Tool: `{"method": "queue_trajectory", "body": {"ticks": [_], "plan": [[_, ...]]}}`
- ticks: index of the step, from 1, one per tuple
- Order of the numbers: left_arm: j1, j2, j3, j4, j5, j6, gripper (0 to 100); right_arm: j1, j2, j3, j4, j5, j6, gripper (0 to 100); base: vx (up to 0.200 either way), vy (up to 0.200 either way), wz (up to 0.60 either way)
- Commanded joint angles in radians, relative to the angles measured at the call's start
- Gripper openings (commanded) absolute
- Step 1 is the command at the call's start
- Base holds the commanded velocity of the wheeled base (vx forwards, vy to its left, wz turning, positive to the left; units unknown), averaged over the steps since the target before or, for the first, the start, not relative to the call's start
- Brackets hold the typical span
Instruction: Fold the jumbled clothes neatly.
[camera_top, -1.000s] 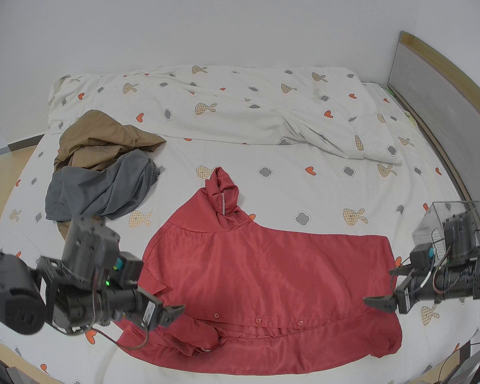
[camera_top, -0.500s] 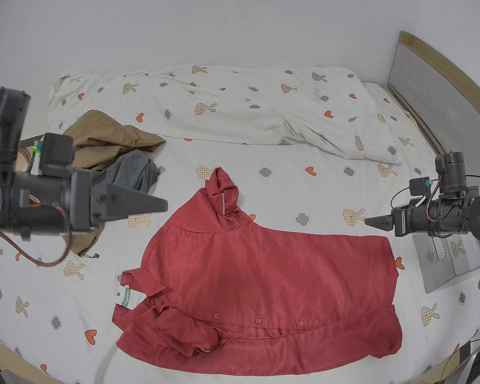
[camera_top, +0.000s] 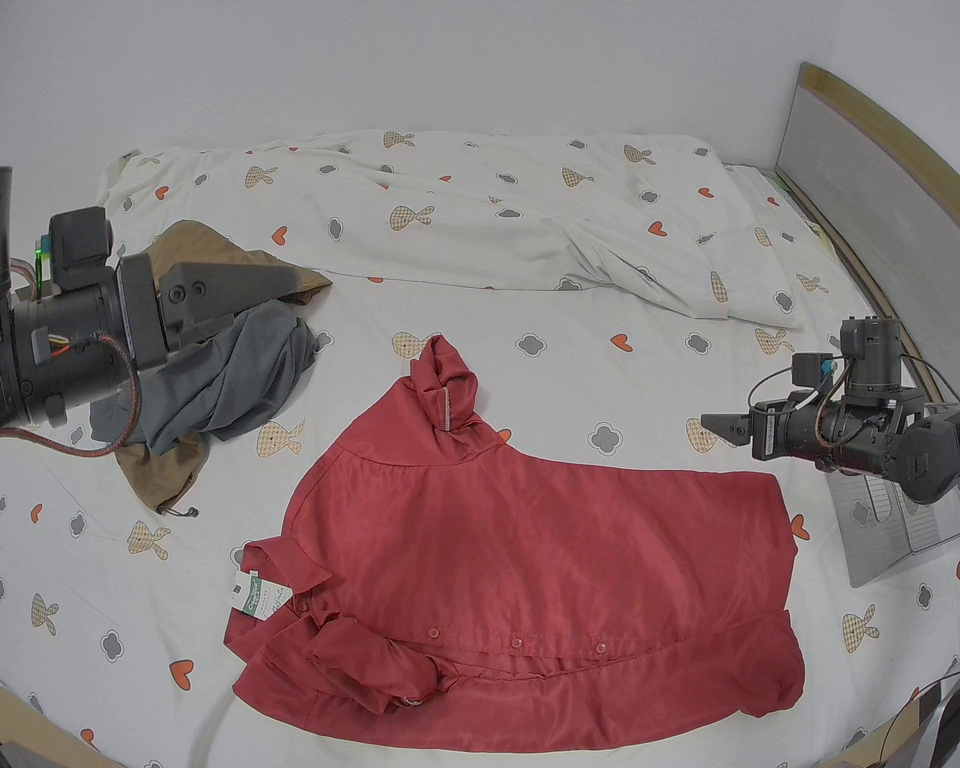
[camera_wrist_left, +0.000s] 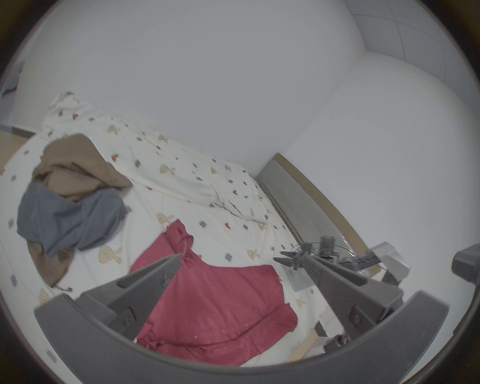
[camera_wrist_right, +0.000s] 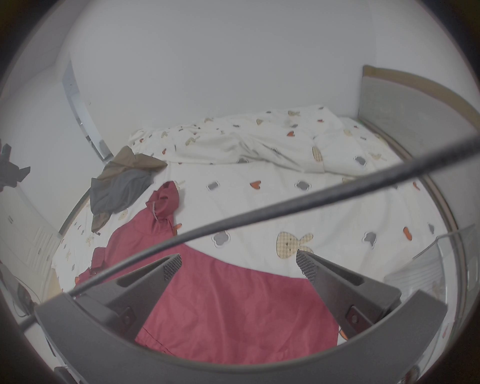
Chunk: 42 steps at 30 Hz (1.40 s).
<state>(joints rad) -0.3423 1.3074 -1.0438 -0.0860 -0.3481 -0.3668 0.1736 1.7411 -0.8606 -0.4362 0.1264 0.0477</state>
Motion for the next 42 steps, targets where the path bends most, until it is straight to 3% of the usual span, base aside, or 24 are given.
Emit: {"method": "queue_trajectory", "body": {"ticks": [1, 7, 13, 22, 33, 41, 42], "plan": [[0.065, 0.042, 0.044, 0.0, -0.161, -0.069, 100, -0.121, 0.218, -0.015, -0.012, 0.056, -0.006, 100, 0.0, 0.0, 0.0], [0.072, 0.076, 0.034, 0.015, -0.167, -0.069, 100, -0.227, 0.285, -0.063, 0.129, 0.07, -0.115, 100, 0.0, 0.0, 0.0], [0.074, 0.111, 0.034, 0.015, -0.167, -0.064, 100, -0.266, 0.288, -0.113, 0.145, 0.078, -0.164, 100, 0.0, 0.0, 0.0], [0.074, 0.11, 0.038, 0.015, -0.167, -0.061, 100, -0.27, 0.368, -0.202, 0.186, 0.128, -0.16, 100, 0.0, 0.0, 0.0], [0.074, 0.115, 0.041, 0.014, -0.169, -0.061, 100, -0.289, 0.43, -0.265, 0.226, 0.133, -0.158, 100, 0.0, 0.0, 0.0], [0.074, 0.121, 0.044, 0.012, -0.169, -0.06, 100, -0.286, 0.431, -0.264, 0.249, 0.205, -0.158, 100, 0.0, 0.0, 0.0], [0.074, 0.121, 0.044, 0.012, -0.169, -0.06, 100, -0.287, 0.433, -0.264, 0.252, 0.206, -0.158, 0, 0.0, 0.0, 0.0]]}}
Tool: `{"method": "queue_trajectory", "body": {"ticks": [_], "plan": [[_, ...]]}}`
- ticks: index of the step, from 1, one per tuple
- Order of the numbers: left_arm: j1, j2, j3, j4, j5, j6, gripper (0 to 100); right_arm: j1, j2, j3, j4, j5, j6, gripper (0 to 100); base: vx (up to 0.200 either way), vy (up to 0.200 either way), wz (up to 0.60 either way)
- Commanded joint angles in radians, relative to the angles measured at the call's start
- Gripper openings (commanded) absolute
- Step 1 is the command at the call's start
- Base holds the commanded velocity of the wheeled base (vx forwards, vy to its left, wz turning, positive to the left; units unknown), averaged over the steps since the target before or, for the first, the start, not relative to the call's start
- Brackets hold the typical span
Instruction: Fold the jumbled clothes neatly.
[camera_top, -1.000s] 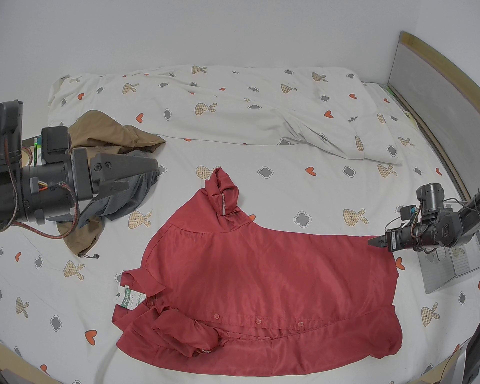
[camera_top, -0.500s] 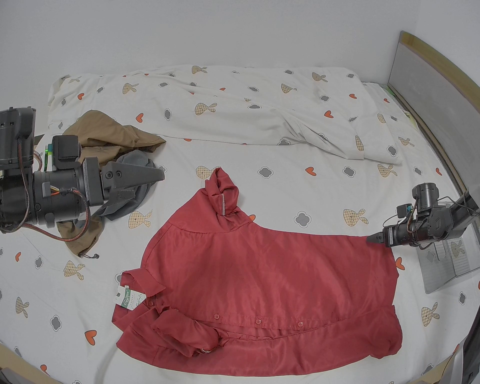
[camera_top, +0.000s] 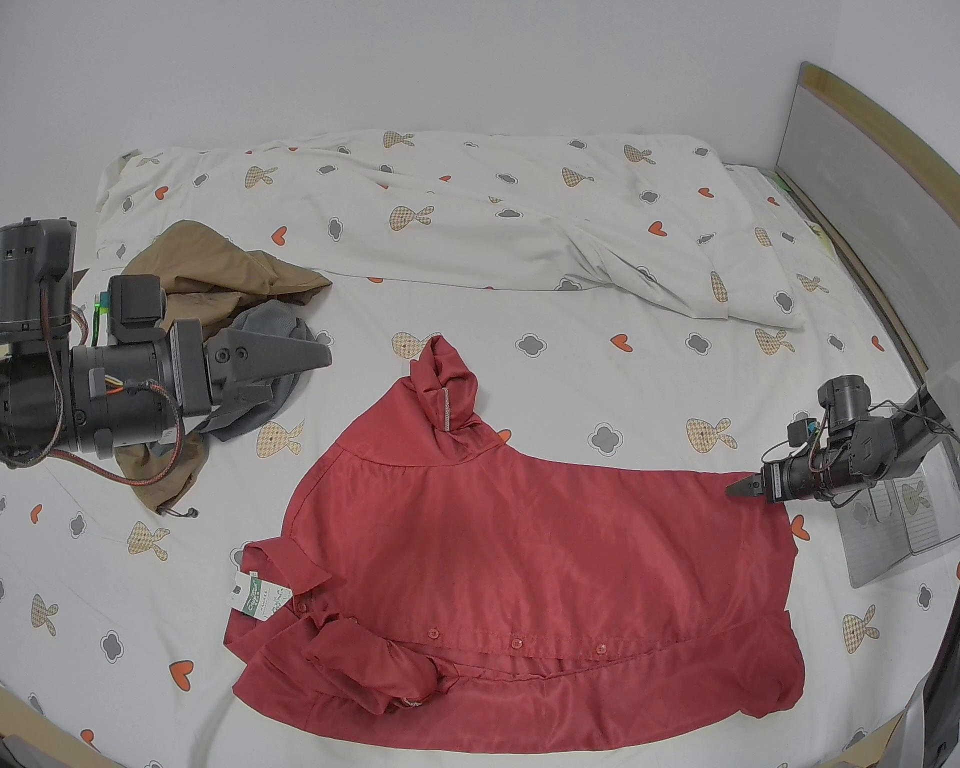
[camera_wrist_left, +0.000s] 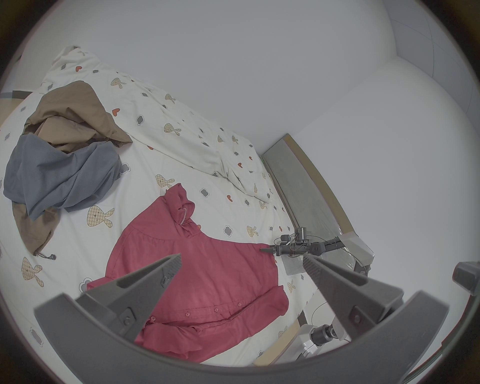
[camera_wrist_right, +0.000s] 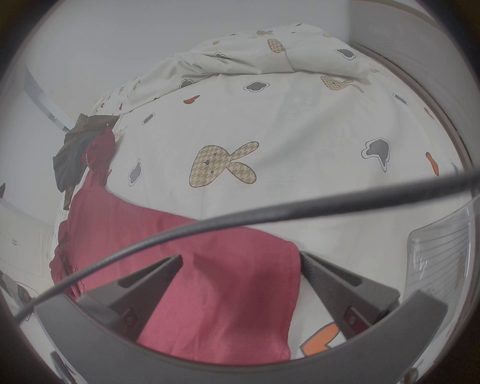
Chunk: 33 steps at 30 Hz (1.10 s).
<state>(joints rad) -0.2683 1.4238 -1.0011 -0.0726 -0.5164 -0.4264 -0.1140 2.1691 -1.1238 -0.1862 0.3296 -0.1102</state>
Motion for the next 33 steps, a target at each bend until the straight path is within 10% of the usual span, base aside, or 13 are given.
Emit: {"method": "queue_trajectory", "body": {"ticks": [1, 25, 33], "plan": [[0.0, 0.007, 0.002, -0.001, -0.001, 0.0, 100, 0.001, 0.006, -0.002, 0.005, 0.006, 0.0, 0, 0.0, 0.0, 0.0], [0.0, 0.098, -0.002, -0.009, -0.001, 0.018, 100, 0.007, -0.252, 0.081, 0.116, 0.011, 0.026, 0, 0.0, 0.0, 0.0], [-0.002, 0.257, -0.008, -0.044, -0.011, 0.209, 100, 0.016, -0.279, 0.148, 0.111, 0.005, 0.023, 0, 0.0, 0.0, 0.0]]}}
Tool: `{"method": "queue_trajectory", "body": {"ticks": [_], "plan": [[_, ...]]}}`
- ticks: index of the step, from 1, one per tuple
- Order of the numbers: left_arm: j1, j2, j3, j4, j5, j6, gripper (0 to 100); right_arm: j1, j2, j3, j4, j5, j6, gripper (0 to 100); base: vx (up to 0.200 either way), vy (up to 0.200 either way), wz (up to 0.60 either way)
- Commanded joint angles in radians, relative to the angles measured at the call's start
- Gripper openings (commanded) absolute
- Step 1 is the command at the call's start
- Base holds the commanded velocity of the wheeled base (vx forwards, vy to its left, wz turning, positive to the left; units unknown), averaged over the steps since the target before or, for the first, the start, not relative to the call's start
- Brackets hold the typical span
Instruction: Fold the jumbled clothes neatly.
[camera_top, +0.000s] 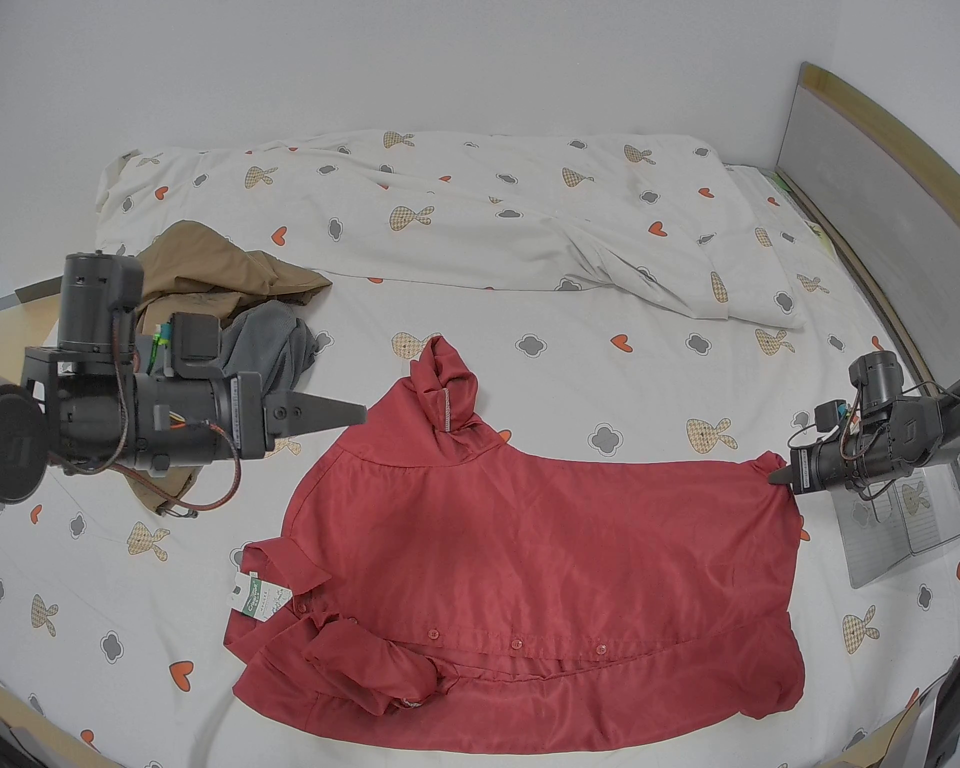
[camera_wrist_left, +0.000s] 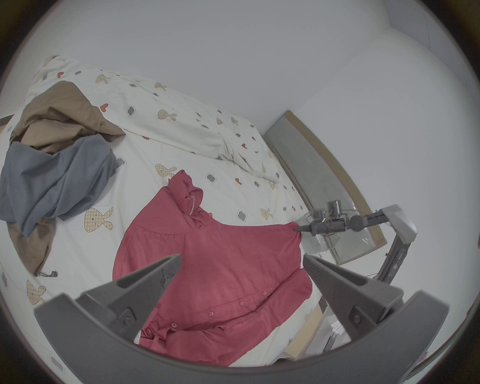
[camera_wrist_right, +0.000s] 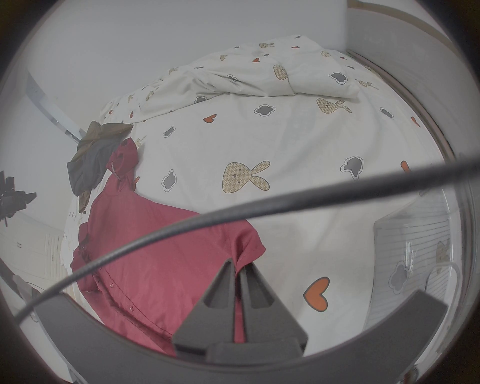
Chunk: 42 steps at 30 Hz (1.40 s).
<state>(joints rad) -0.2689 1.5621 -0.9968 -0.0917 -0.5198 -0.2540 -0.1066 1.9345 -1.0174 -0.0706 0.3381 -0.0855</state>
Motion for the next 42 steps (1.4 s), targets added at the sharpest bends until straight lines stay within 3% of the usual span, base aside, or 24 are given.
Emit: {"method": "queue_trajectory", "body": {"ticks": [1, 6, 17, 29, 42], "plan": [[-0.001, 0.15, -0.025, -0.045, -0.017, 0.038, 100, 0.008, -0.046, 0.046, -0.003, -0.002, -0.002, 0, 0.0, 0.0, 0.0], [0.008, 0.306, -0.126, -0.114, -0.036, 0.038, 100, 0.025, -0.068, 0.077, -0.003, -0.002, -0.002, 0, 0.0, 0.0, 0.0], [0.028, 0.504, -0.316, -0.118, -0.032, 0.036, 100, 0.064, -0.094, 0.111, -0.006, -0.01, -0.002, 0, 0.0, 0.0, 0.0], [0.033, 0.613, -0.444, -0.111, 0.052, 0.035, 100, 0.064, -0.094, 0.114, -0.006, -0.008, 0.0, 0, 0.0, 0.0, 0.0], [0.031, 0.694, -0.525, -0.114, 0.06, 0.035, 100, 0.064, -0.094, 0.126, -0.006, -0.007, 0.0, 0, 0.0, 0.0, 0.0]]}}
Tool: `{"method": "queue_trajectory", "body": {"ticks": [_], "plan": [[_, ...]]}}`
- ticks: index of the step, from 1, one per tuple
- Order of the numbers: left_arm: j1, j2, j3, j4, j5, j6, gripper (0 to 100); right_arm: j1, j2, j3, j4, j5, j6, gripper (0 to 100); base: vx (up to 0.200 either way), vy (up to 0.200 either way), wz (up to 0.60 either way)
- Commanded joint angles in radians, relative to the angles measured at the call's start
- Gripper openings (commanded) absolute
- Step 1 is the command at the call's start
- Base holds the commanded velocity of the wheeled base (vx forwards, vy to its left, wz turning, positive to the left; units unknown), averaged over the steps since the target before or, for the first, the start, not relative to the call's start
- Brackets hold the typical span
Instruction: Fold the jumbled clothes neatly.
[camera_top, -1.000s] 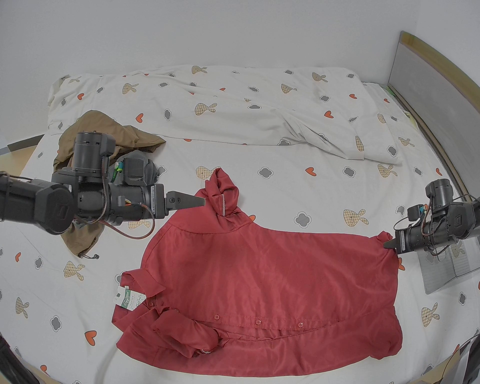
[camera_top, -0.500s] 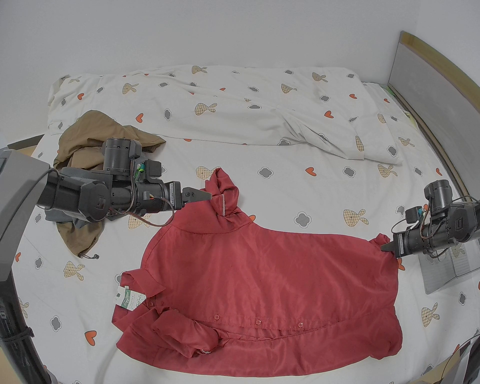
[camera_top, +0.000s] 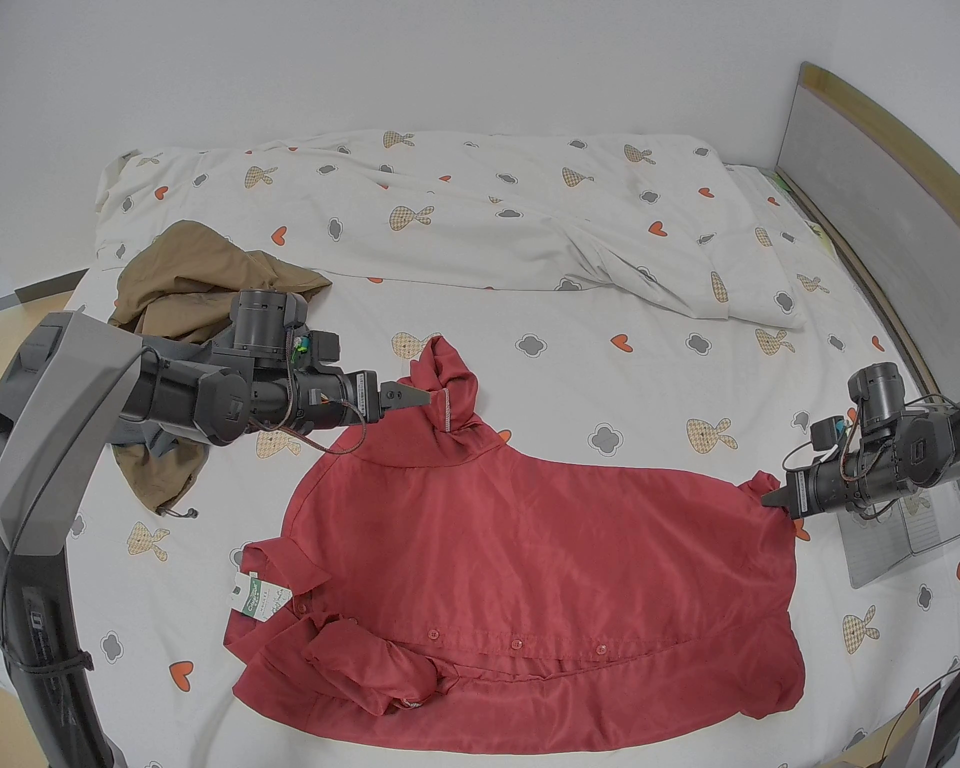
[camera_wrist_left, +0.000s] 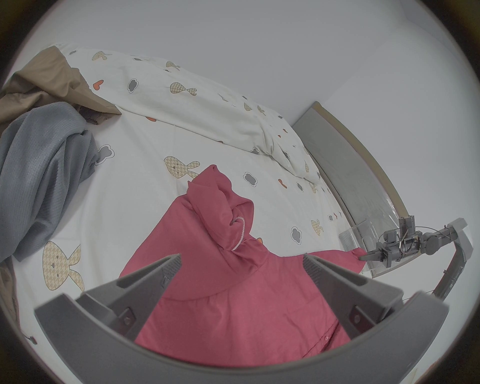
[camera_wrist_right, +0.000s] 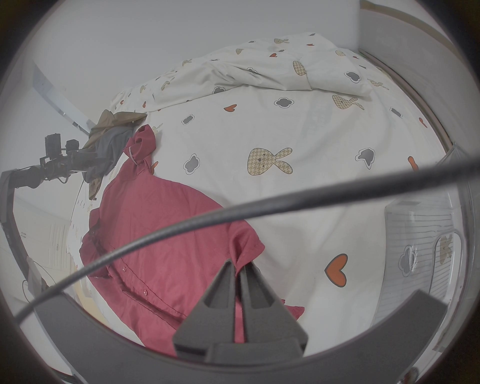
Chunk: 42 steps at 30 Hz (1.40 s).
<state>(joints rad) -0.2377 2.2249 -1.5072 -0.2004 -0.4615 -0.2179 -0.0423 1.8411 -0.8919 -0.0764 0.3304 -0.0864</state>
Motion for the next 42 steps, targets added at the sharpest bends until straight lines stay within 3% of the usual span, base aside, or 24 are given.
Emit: {"method": "queue_trajectory", "body": {"ticks": [1, 9, 10, 16, 42], "plan": [[0.0, 0.038, -0.019, -0.01, 0.001, 0.0, 100, -0.001, 0.0, 0.001, 0.0, 0.001, 0.0, 0, 0.0, 0.0, 0.0], [-0.009, 0.071, -0.03, -0.088, 0.076, 0.006, 100, -0.002, 0.001, 0.002, 0.0, 0.006, 0.0, 0, 0.0, 0.0, 0.0], [-0.023, 0.071, 0.009, -0.146, 0.112, 0.02, 100, -0.004, 0.001, 0.004, 0.0, 0.007, 0.0, 0, 0.0, 0.0, 0.0], [-0.055, 0.078, 0.073, -0.272, 0.127, 0.092, 100, -0.007, 0.004, 0.007, -0.002, 0.007, 0.0, 0, 0.0, 0.0, 0.0], [-0.055, 0.237, -0.148, -0.237, 0.156, 0.089, 100, -0.002, -0.045, 0.065, -0.002, 0.006, 0.0, 0, 0.0, 0.0, 0.0]]}}
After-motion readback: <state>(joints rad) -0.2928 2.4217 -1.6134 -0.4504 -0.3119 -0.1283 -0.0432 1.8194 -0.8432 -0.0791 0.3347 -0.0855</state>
